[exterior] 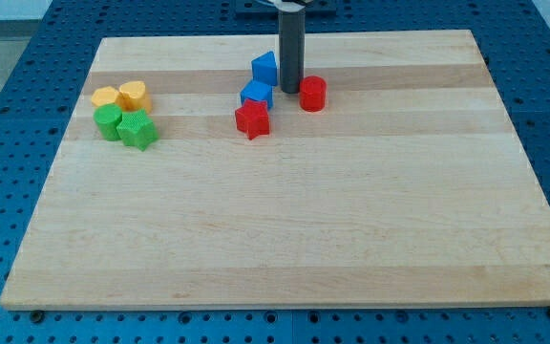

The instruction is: Move the red circle slightly right and a bit down

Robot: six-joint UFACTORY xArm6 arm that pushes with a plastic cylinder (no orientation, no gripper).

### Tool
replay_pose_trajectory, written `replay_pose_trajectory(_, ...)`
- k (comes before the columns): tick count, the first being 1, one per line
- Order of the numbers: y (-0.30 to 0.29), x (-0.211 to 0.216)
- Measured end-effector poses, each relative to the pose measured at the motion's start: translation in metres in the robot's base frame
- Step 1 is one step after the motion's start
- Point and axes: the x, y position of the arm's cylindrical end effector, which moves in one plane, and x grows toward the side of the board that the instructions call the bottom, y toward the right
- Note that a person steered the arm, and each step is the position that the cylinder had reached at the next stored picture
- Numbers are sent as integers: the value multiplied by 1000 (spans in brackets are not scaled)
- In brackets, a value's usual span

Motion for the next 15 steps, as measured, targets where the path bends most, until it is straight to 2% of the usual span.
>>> replay_pose_trajectory(4, 208, 14)
replay_pose_trajectory(5, 201, 2)
replay_pose_trajectory(6, 169, -14)
replay_pose_trajectory(9, 32, -4)
replay_pose_trajectory(10, 36, 49)
replay_pose_trajectory(12, 41, 51)
replay_pose_trajectory(15, 137, 51)
